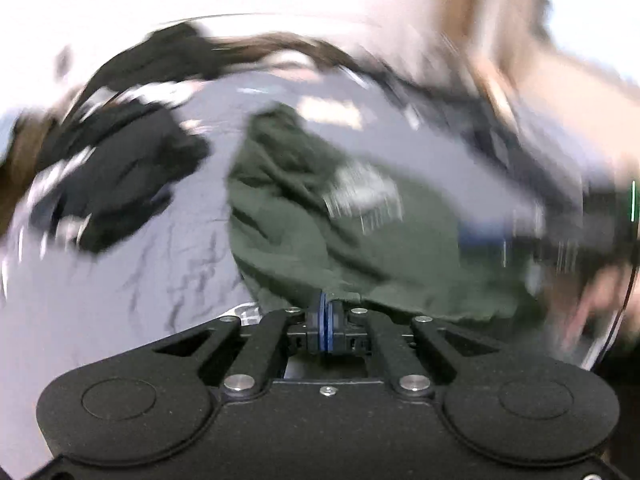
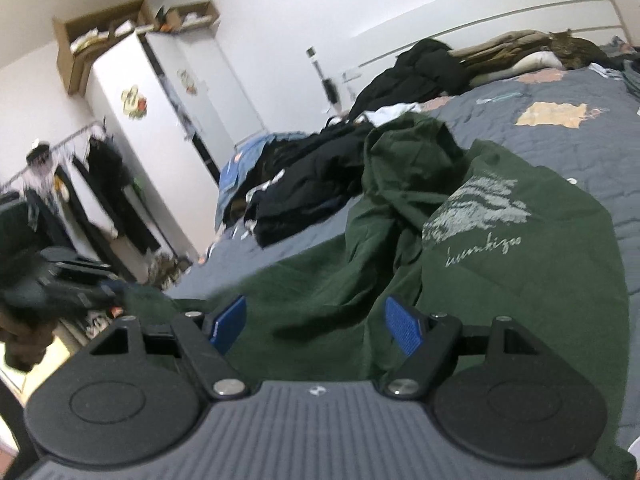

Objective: Fold clothes

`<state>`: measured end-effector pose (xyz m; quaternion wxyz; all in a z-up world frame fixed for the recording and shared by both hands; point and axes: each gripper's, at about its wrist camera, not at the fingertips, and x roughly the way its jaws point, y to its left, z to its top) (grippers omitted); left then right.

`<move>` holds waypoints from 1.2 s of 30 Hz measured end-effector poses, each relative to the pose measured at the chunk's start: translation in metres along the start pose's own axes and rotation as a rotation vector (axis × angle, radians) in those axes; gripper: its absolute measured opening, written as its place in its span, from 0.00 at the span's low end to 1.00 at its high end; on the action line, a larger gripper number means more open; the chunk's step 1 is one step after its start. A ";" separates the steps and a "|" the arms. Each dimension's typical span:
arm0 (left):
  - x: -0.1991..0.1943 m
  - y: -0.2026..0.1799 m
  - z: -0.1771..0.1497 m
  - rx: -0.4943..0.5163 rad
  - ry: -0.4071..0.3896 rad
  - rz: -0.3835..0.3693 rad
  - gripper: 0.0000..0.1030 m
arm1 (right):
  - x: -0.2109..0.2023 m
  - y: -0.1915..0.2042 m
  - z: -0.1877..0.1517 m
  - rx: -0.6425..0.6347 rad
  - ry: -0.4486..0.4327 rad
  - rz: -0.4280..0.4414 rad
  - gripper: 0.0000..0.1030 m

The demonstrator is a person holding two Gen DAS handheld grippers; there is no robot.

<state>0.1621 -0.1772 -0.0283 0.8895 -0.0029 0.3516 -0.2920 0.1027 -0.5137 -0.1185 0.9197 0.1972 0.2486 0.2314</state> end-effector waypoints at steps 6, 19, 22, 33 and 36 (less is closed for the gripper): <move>-0.002 0.018 0.015 -0.232 -0.032 0.015 0.01 | -0.014 0.021 0.007 -0.102 -0.015 0.050 0.74; 0.020 0.017 0.018 -0.266 -0.016 0.030 0.01 | 0.037 0.074 -0.040 -0.509 0.149 -0.019 0.81; 0.022 0.019 0.014 -0.254 0.002 0.030 0.01 | 0.048 0.060 -0.044 -0.462 0.163 -0.079 0.15; 0.034 -0.002 -0.055 0.134 0.123 0.178 0.43 | 0.023 0.021 -0.004 -0.155 -0.036 -0.118 0.05; 0.045 -0.007 -0.075 0.315 0.163 0.205 0.43 | 0.023 0.018 0.000 -0.130 -0.049 -0.113 0.05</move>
